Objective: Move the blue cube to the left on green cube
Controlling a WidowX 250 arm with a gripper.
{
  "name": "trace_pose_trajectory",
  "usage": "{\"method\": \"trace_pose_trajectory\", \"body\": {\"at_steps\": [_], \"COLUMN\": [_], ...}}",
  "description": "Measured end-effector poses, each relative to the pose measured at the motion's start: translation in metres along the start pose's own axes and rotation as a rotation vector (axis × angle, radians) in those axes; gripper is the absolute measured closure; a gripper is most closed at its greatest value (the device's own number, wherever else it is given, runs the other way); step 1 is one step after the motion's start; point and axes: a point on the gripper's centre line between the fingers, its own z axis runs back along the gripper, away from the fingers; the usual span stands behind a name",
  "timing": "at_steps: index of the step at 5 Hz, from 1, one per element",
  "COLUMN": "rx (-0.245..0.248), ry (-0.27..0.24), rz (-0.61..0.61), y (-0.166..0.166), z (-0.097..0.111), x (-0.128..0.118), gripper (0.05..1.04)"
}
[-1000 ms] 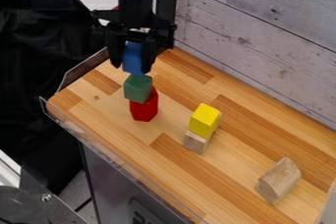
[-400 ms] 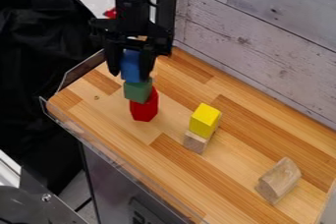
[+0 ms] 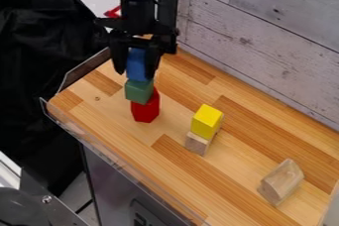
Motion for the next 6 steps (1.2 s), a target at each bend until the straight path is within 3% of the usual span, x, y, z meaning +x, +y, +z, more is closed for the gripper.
{"method": "trace_pose_trajectory", "body": {"at_steps": [1,2,3,4,6], "rx": [0.0,0.019,0.019,0.018,-0.013], "ry": [0.0,0.017,0.02,0.019,-0.199], "rz": [0.006,0.014,0.018,0.017,-0.081], "y": [0.0,0.003,0.004,0.003,-0.031], "z": [0.0,0.0,0.0,0.005,0.085], "x": [0.0,-0.002,-0.002,-0.005,-0.025], "gripper": [0.454,0.184,0.079,0.083,0.083]}}
